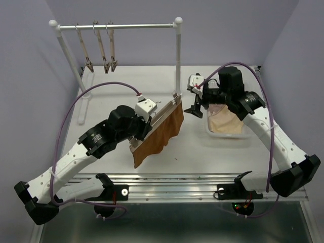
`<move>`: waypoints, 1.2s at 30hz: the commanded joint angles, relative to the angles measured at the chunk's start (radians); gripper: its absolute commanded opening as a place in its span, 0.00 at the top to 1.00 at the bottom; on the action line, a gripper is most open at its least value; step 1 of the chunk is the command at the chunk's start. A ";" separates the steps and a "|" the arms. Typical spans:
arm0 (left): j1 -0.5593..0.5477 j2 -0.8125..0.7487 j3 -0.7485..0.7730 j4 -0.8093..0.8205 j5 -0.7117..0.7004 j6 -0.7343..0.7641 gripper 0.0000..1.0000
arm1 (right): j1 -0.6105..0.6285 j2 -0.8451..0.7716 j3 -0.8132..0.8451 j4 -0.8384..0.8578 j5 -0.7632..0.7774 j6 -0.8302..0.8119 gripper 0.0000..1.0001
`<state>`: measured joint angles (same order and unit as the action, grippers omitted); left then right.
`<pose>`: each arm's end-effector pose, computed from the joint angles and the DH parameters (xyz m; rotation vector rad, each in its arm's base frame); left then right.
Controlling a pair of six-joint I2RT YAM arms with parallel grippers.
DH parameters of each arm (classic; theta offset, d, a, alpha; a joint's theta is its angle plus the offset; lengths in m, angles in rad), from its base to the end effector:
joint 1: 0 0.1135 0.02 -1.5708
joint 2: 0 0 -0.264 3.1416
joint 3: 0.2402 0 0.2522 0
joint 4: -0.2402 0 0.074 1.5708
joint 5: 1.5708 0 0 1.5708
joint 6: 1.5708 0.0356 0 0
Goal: Remove the underwear clipped to the hanger
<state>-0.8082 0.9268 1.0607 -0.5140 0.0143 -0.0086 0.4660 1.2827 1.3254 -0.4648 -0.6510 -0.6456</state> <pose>0.1364 -0.1435 0.3761 0.7841 1.8308 -0.5488 0.2409 0.1453 0.3951 -1.3503 1.3903 0.5266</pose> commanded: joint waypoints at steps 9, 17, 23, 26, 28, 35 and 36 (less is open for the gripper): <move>-0.170 0.029 0.030 -0.029 -0.157 0.050 1.00 | 0.002 0.234 0.443 -0.817 -0.073 -0.638 0.00; -0.206 0.060 0.033 -0.034 -0.168 0.065 1.00 | 0.002 0.279 0.474 -0.815 -0.082 -0.634 0.00; -0.215 0.044 0.030 -0.026 -0.160 0.068 1.00 | 0.023 0.314 0.471 -0.767 -0.072 -0.594 0.00; -0.218 0.032 0.030 -0.026 -0.158 0.070 1.00 | 0.045 0.337 0.480 -0.756 -0.059 -0.582 0.00; -0.220 0.027 0.030 -0.026 -0.154 0.071 1.00 | 0.057 0.349 0.489 -0.753 -0.049 -0.571 0.00; -0.227 0.029 0.025 -0.029 -0.162 0.068 1.00 | 0.079 0.363 0.474 -0.750 -0.032 -0.577 0.01; -0.227 0.026 0.027 -0.029 -0.169 0.068 1.00 | 0.079 0.365 0.477 -0.752 -0.024 -0.574 0.03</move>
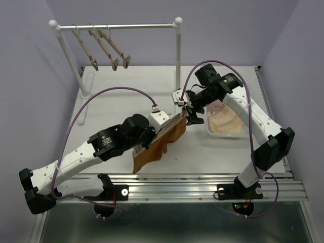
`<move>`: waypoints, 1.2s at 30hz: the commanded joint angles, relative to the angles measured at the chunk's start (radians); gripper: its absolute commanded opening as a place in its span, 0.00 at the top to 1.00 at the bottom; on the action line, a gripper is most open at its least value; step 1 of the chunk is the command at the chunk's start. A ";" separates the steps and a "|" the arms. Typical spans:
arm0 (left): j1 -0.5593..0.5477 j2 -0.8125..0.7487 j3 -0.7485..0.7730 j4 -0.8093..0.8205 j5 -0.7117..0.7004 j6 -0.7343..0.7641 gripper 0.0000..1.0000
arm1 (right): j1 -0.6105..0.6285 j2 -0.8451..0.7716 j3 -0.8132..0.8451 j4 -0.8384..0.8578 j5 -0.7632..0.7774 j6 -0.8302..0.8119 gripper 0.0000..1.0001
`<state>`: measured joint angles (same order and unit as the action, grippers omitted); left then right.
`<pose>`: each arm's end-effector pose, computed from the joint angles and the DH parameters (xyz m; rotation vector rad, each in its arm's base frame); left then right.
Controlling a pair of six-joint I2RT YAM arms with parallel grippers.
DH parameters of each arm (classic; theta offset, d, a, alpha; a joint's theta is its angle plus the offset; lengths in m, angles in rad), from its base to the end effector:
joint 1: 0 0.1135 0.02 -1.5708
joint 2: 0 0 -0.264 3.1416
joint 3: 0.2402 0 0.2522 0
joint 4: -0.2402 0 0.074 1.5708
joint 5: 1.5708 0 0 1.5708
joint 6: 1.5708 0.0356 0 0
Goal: Remove the underwear clipped to the hanger
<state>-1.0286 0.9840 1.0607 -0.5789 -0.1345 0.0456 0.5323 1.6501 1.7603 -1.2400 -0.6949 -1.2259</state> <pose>0.1121 -0.1768 0.3593 1.0023 1.8466 -0.4616 0.2651 0.1826 0.3716 -1.9955 1.3968 0.6419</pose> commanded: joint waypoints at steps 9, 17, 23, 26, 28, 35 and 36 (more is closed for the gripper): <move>-0.010 -0.025 0.028 0.028 -0.040 0.013 1.00 | 0.012 -0.013 0.036 0.017 0.052 0.011 0.69; -0.008 -0.025 0.027 0.028 -0.054 0.013 1.00 | 0.021 0.014 0.073 -0.036 0.063 -0.032 0.99; -0.010 -0.028 0.024 0.033 -0.051 0.014 1.00 | 0.021 0.004 0.067 0.048 0.071 0.048 0.99; -0.010 -0.034 0.019 0.040 -0.060 0.008 1.00 | 0.021 -0.048 0.005 0.239 0.112 0.210 0.49; -0.008 -0.033 0.016 0.044 -0.085 -0.012 1.00 | 0.021 -0.087 -0.066 0.395 0.144 0.278 0.00; -0.008 -0.039 -0.030 0.148 -0.163 -0.180 1.00 | 0.021 -0.249 -0.237 0.746 0.339 0.575 0.00; -0.010 -0.035 -0.034 0.157 -0.213 -0.208 1.00 | 0.021 -0.268 -0.245 0.764 0.356 0.612 0.00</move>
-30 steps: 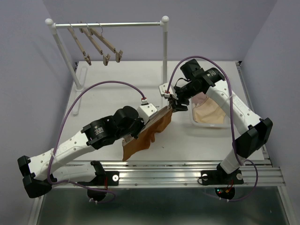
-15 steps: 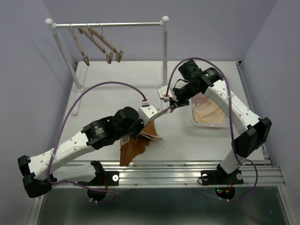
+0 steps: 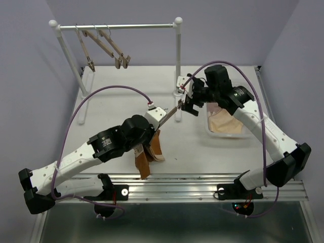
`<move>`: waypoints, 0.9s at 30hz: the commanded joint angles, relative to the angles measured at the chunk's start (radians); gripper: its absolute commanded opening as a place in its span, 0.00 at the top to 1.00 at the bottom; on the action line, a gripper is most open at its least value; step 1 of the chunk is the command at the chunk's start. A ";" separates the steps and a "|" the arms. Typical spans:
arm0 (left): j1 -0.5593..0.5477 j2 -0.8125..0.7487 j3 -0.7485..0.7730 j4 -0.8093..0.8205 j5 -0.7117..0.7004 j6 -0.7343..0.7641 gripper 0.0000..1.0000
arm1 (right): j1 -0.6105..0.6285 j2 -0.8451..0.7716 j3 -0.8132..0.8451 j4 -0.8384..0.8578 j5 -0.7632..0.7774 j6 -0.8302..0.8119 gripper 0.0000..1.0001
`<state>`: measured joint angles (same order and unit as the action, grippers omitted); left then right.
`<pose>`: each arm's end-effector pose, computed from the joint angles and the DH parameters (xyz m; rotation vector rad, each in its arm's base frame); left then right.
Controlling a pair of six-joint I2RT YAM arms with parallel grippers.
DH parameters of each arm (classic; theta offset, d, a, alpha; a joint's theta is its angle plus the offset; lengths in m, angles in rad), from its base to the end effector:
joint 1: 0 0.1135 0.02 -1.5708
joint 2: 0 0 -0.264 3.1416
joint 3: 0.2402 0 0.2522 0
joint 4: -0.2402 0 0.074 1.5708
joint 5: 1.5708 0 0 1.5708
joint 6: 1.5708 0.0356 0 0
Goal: Remove the underwear clipped to the hanger
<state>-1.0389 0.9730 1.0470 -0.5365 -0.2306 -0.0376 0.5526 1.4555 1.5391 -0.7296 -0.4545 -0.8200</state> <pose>0.1128 -0.1756 0.3612 0.8525 1.8632 -0.4451 0.2585 0.1778 0.3922 -1.5531 1.5053 0.3497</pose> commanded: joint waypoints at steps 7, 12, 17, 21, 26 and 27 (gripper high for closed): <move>0.052 0.065 -0.041 0.300 -0.165 -0.399 1.00 | -0.010 -0.170 -0.226 0.565 0.270 0.609 0.00; 0.189 0.145 -0.076 0.512 0.086 -0.424 1.00 | -0.022 -0.262 -0.382 0.763 0.372 1.074 0.00; 0.244 0.145 -0.111 0.648 0.180 -0.464 1.00 | -0.031 -0.329 -0.560 0.929 0.300 1.324 0.00; 0.278 0.109 -0.166 0.774 0.312 -0.501 1.00 | -0.031 -0.365 -0.703 1.166 0.223 1.466 0.00; 0.284 0.086 -0.223 0.886 0.372 -0.545 1.00 | -0.040 -0.340 -0.738 1.344 0.143 1.562 0.00; 0.286 0.076 -0.229 0.895 0.381 -0.545 1.00 | -0.040 -0.337 -0.749 1.372 0.142 1.584 0.00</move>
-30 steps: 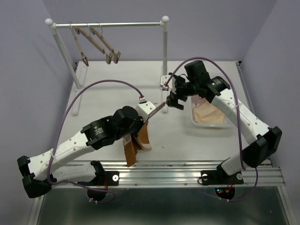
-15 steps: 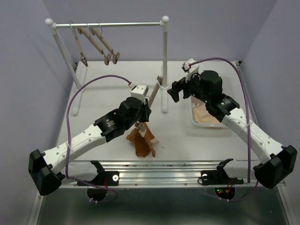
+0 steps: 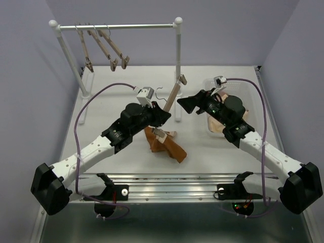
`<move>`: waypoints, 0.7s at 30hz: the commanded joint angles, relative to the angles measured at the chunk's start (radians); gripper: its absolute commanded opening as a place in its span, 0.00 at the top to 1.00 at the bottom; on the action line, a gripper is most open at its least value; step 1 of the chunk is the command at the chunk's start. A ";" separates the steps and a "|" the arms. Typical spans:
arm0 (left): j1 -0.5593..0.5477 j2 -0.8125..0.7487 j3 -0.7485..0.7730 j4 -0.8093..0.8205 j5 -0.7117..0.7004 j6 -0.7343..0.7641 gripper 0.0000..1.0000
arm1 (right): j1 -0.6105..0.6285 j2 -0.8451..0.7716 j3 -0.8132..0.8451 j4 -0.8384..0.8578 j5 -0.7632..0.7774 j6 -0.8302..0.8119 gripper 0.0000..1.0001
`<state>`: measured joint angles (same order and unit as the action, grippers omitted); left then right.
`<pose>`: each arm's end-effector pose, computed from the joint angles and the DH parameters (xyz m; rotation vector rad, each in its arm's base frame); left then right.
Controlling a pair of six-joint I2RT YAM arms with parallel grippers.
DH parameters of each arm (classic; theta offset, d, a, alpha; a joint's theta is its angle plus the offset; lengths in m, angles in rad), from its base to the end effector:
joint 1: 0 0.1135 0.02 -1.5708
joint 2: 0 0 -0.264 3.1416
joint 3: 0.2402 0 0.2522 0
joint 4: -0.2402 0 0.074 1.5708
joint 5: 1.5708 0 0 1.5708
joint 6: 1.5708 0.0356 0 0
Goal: Remove the underwear clipped to the hanger
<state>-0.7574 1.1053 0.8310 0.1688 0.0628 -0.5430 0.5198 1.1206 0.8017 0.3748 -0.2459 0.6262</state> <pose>0.1892 -0.1820 0.3293 0.2409 1.7674 -1.0157 0.2256 0.1391 0.3374 -0.1242 1.6160 1.0883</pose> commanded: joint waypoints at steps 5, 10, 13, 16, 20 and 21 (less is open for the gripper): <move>0.004 -0.087 -0.056 0.273 0.146 -0.037 1.00 | -0.007 0.048 -0.042 0.415 -0.114 0.201 0.00; 0.004 -0.117 -0.098 0.330 0.198 -0.038 1.00 | -0.007 0.107 -0.013 0.435 -0.165 0.233 0.00; 0.004 -0.131 -0.110 0.350 0.218 -0.032 1.00 | -0.007 0.137 -0.024 0.544 -0.205 0.254 0.04; 0.004 -0.137 -0.121 0.376 0.245 -0.034 1.00 | -0.007 0.163 -0.010 0.581 -0.237 0.270 0.14; 0.004 -0.119 -0.110 0.388 0.290 -0.028 1.00 | -0.007 0.180 -0.013 0.653 -0.259 0.294 0.37; 0.004 -0.110 -0.107 0.388 0.302 -0.023 1.00 | -0.007 0.183 -0.013 0.658 -0.262 0.296 0.50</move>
<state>-0.7570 1.0008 0.7109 0.4381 0.2951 -0.5777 0.5175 1.3018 0.7635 0.8906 -0.4664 0.8963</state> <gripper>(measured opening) 0.233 0.652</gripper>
